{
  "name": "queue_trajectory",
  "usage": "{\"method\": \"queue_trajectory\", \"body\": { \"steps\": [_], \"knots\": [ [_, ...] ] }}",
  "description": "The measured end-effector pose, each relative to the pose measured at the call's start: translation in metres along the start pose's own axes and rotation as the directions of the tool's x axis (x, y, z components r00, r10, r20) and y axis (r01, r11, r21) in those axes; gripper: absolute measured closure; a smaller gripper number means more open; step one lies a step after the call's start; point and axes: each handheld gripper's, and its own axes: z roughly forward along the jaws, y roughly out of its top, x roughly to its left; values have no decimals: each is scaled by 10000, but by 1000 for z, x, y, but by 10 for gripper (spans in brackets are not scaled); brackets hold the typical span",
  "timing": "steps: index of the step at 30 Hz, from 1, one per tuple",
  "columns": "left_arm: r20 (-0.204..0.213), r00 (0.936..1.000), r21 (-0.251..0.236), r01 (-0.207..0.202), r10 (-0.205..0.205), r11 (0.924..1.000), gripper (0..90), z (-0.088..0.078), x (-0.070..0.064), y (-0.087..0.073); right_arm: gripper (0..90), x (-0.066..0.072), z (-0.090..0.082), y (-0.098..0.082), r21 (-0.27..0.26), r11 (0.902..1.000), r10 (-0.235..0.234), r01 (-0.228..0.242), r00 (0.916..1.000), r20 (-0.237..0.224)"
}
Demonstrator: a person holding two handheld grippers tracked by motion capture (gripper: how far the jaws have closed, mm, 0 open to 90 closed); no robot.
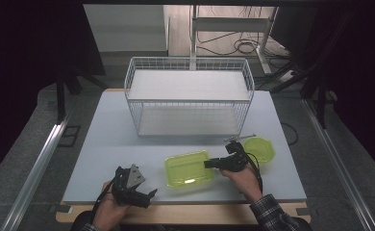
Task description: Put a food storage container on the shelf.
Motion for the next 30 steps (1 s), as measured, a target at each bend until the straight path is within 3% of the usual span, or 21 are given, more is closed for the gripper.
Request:
{"method": "queue_trajectory", "body": {
  "steps": [5,9,14,20,30],
  "knots": [
    [-7,10000,52,-65,65,10000,10,1,-2,0,717,-7,0,0,134,9974,719,-713,9964,-446],
    [-28,9999,40,-105,105,9999,10,1,-2,0,779,-13,1,0,220,9905,1373,-1356,9819,-1306],
    [-71,9998,66,-166,167,9998,10,1,-2,0,796,-6,0,3,319,9938,1099,-1067,9862,-1237],
    [-130,9999,5,-72,72,10000,10,0,0,0,797,-5,-4,4,89,9943,1064,-1061,9877,-1149],
    [-228,9997,2,9,-9,10000,10,-2,2,-1,797,2,-16,13,-339,9936,1019,-1077,9848,-1407]
  ]
}}
